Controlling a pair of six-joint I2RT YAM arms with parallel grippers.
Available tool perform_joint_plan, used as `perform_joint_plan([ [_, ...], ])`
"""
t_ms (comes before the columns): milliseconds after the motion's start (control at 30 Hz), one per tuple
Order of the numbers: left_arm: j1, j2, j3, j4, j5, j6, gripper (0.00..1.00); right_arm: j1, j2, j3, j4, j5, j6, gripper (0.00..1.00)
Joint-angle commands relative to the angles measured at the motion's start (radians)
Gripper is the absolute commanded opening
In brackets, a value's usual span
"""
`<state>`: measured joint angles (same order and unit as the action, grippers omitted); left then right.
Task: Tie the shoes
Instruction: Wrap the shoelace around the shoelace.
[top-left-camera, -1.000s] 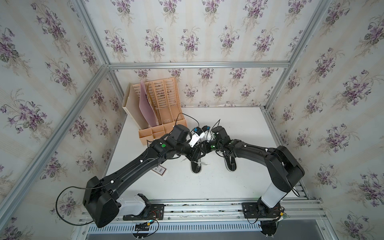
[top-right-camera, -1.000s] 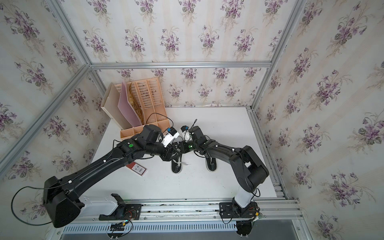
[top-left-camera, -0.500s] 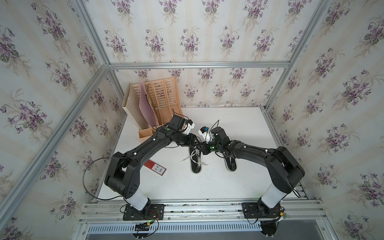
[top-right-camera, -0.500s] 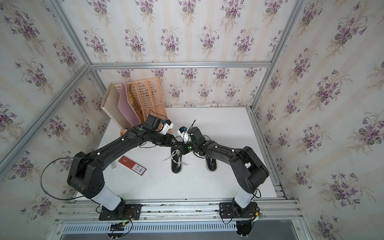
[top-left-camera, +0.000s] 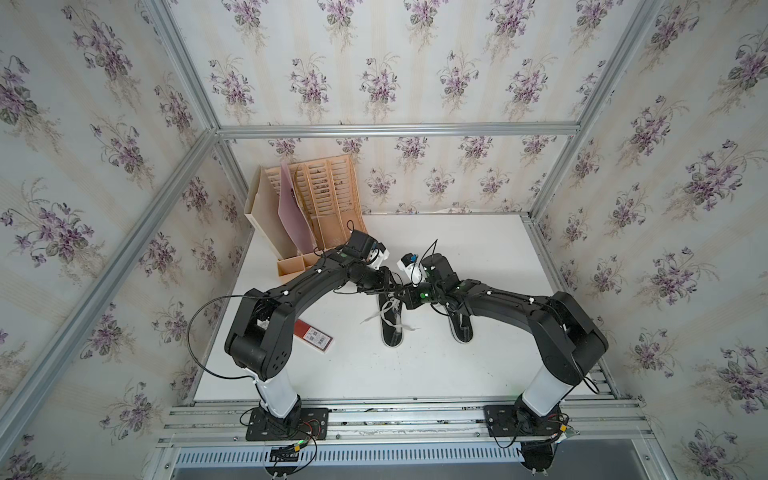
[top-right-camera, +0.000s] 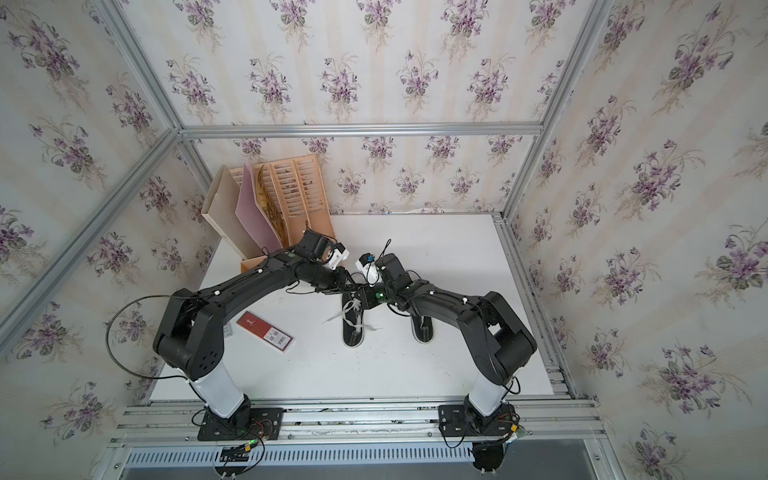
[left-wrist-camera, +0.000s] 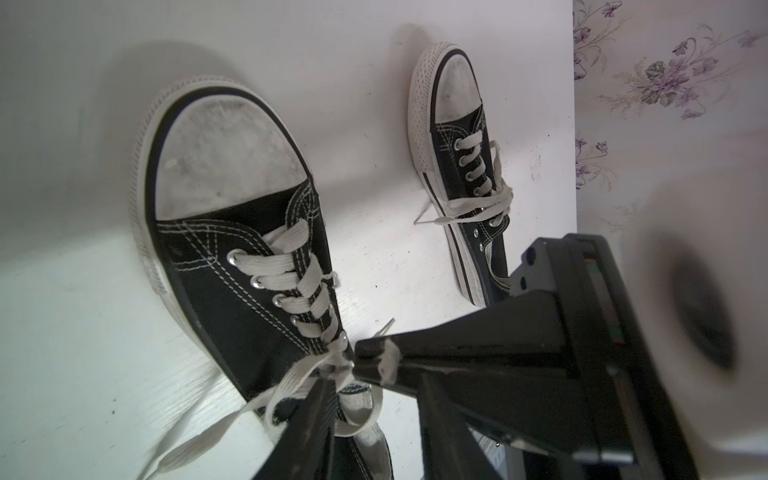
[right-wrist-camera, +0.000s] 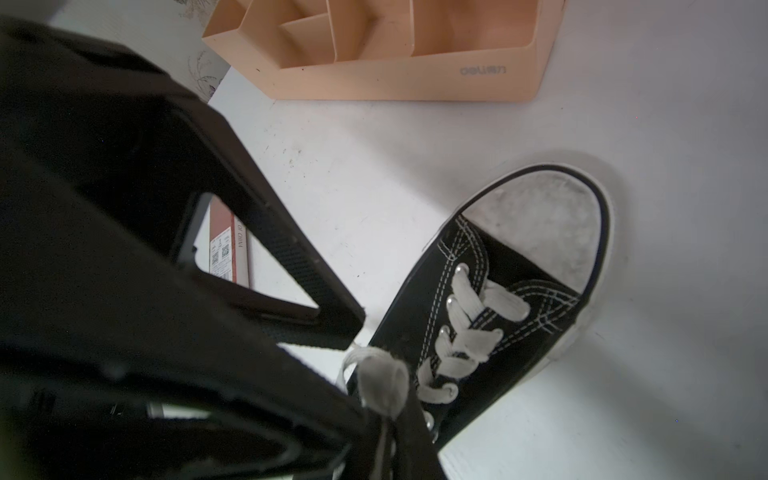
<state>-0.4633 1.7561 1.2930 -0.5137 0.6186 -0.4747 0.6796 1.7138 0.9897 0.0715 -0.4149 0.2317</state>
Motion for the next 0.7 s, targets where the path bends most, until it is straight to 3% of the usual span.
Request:
perform_joint_plan([
  [0,-0.003,0.011,-0.004,0.035,0.028,-0.022,0.39,0.006,0.001,0.013,0.06,-0.037,-0.01,0.0],
  [300,0.002,0.02,-0.044,0.169,0.084,-0.133,0.37,0.006,0.001,0.004,0.087,-0.044,0.011,0.0],
  [667,0.017,-0.003,-0.053,0.151,0.086,-0.123,0.38,0.006,0.009,0.01,0.085,-0.028,0.018,0.0],
])
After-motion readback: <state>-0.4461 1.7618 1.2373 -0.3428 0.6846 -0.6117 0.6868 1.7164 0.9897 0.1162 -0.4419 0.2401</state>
